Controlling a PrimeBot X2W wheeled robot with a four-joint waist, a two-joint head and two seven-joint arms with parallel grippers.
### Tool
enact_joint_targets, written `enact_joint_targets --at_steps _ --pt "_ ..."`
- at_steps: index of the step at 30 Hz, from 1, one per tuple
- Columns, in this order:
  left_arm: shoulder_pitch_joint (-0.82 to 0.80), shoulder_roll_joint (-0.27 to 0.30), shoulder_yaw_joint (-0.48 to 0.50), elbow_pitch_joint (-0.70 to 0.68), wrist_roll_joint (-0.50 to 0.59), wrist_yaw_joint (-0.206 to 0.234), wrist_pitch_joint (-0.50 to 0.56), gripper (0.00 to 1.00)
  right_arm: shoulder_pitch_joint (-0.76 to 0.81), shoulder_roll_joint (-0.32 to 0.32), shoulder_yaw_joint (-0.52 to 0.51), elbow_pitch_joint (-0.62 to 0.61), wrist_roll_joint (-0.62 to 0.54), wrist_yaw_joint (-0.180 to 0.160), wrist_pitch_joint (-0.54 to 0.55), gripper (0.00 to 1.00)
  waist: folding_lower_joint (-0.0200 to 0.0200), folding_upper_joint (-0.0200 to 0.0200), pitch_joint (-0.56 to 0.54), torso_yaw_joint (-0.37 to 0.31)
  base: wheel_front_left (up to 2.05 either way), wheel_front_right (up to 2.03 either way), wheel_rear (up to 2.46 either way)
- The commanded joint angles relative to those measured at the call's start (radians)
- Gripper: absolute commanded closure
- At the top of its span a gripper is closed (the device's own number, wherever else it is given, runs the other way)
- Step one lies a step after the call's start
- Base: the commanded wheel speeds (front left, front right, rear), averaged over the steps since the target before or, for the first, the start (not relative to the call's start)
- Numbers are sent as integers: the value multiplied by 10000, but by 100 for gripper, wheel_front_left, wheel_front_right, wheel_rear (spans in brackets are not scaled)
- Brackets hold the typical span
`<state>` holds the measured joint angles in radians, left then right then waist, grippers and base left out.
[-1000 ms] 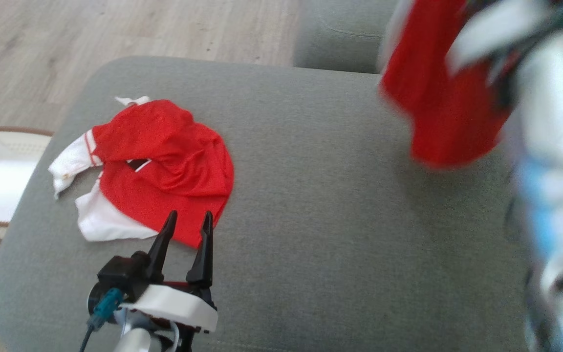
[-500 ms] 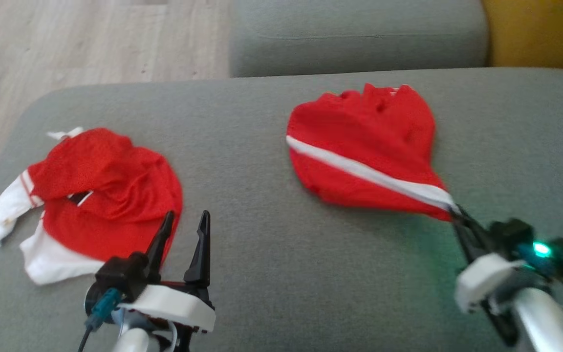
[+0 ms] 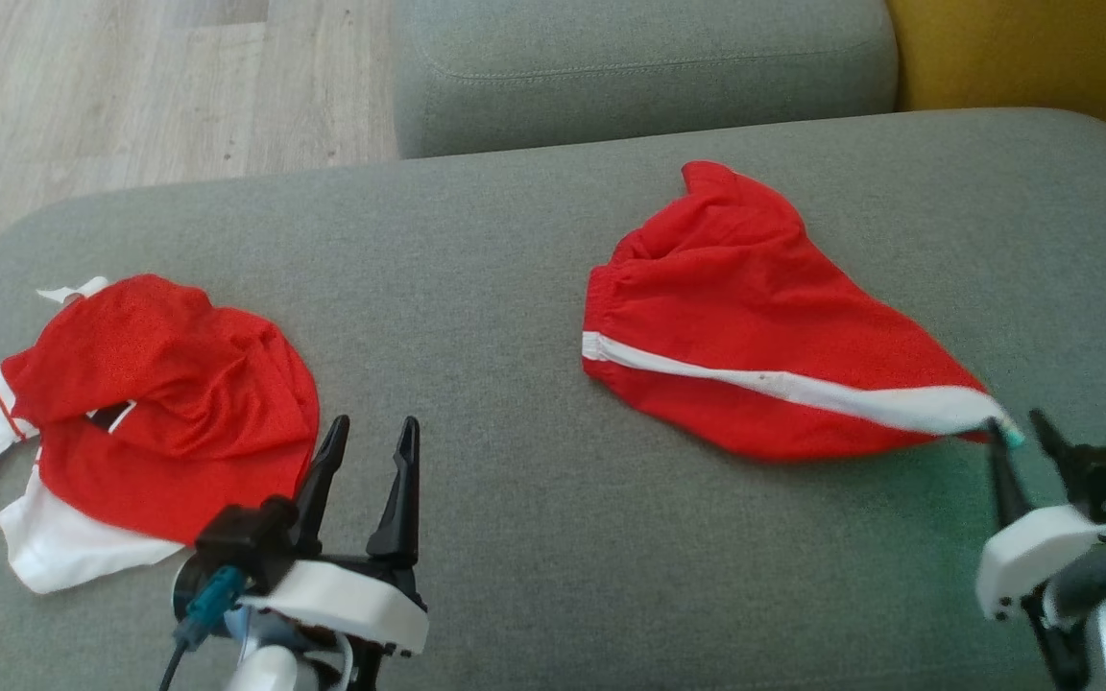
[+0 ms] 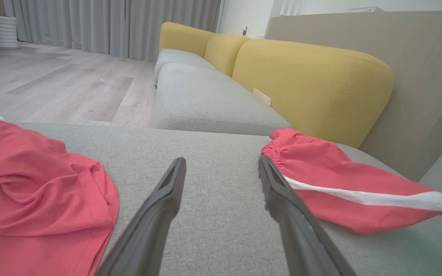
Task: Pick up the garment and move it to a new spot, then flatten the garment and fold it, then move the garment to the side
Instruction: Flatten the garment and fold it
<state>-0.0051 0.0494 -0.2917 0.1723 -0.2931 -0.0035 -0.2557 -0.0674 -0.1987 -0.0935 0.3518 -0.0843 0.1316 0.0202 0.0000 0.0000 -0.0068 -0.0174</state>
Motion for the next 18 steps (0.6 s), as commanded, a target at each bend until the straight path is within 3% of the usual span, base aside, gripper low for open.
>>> enact_joint_targets --at_steps 1,9,18 --pt "-511 9 312 -245 -9 -3 -61 0 -137 182 38 -555 -141 -9 -254 0 0 0 9 4 0 0 0" --pt "-583 8 368 -337 103 -81 -61 0 -31 1339 896 -1751 458 -9 -2032 0 0 0 101 -74 0 0 0" --pt "-726 8 403 -374 0 -227 -61 0 651 1481 1619 -1862 2092 -9 -2708 0 0 0 285 -303 0 0 0"
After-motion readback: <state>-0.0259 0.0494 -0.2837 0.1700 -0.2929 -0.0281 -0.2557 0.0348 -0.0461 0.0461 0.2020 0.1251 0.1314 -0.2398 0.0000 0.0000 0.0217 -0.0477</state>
